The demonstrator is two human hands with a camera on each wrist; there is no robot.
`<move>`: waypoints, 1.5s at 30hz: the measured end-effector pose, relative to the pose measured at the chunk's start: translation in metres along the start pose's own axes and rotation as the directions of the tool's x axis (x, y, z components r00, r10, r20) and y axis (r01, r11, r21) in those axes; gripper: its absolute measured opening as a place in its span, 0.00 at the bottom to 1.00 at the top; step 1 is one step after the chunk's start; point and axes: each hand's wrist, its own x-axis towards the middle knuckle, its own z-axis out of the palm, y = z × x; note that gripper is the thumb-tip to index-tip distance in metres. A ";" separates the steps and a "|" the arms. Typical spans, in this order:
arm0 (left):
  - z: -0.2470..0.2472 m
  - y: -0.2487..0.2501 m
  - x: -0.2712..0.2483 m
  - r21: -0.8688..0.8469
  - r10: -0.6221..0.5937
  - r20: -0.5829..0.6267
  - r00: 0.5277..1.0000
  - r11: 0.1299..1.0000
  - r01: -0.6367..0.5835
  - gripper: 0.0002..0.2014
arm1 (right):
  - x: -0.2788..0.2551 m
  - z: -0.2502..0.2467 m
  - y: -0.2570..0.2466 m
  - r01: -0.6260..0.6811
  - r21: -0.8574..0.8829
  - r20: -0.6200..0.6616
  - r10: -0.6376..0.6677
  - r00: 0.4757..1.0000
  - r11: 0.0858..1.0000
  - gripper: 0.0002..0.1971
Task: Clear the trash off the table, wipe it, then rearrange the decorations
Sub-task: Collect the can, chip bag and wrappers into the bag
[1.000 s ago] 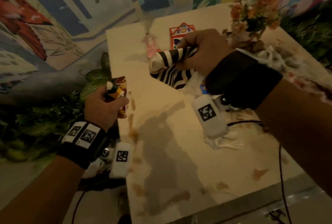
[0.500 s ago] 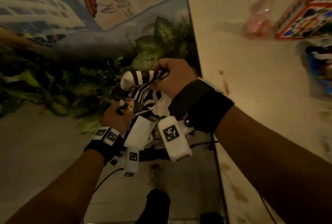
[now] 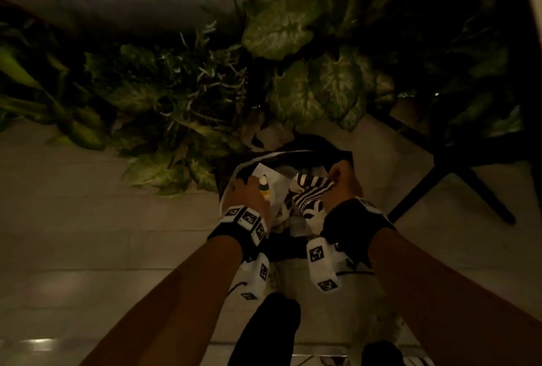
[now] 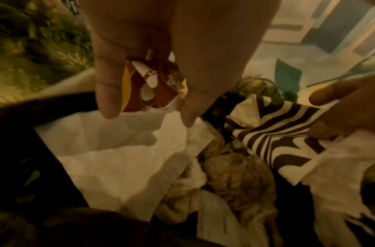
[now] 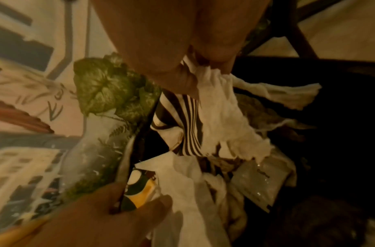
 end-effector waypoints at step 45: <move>-0.169 0.312 -0.274 -0.225 0.568 -0.321 0.758 0.732 -0.643 0.07 | -0.260 -0.356 0.073 0.225 0.473 0.243 -0.372 0.896 0.852 0.07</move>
